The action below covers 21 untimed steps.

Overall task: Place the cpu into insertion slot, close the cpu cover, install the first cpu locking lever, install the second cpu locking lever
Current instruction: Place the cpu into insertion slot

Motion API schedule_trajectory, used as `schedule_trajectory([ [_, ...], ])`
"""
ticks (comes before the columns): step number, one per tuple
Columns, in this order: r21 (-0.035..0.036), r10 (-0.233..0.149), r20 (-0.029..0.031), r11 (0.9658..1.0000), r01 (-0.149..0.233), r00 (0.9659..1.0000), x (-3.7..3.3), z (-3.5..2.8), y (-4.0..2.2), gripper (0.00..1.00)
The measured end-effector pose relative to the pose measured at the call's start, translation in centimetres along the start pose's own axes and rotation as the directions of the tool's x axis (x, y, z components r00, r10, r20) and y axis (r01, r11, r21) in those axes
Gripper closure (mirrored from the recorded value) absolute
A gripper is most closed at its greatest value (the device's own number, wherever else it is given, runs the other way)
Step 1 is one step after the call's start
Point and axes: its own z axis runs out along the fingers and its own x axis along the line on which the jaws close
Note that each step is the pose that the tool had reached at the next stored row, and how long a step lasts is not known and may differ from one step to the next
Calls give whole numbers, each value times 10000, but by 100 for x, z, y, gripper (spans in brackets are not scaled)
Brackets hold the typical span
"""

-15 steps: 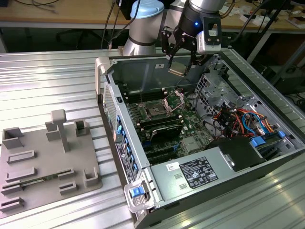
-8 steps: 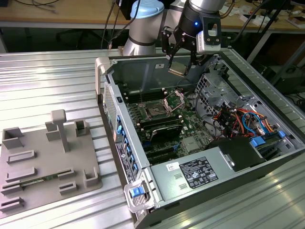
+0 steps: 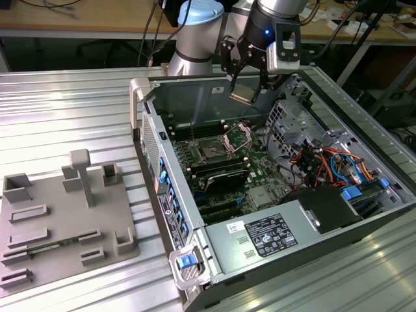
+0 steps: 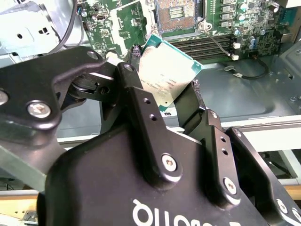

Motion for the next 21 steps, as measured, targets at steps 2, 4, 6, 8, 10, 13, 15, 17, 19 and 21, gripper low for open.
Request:
schedule_trajectory([
  [2, -7, 327, 29, 9995, -326, 9995, 0, 0, 0, 45],
  [4, -8, 369, 33, 9993, -369, 9993, 0, 0, 0, 45],
  [6, -10, 452, 40, 9990, -452, 9990, 0, 0, 0, 45],
  [8, -12, 530, 47, 9986, -530, 9986, 0, 0, 0, 45],
  [10, -13, 584, 52, 9983, -584, 9983, 0, 0, 0, 45],
  [13, -15, 659, 59, 9978, -659, 9978, 0, 0, 0, 45],
  [15, -18, 740, 65, 9973, -740, 9972, 0, 0, 0, 45],
  [17, -20, 822, 73, 9966, -822, 9966, 0, 0, 0, 45],
  [19, -21, 877, 78, 9961, -877, 9961, 0, 0, 0, 45],
  [21, -22, 927, 82, 9957, -927, 9957, 0, 0, 0, 45],
])
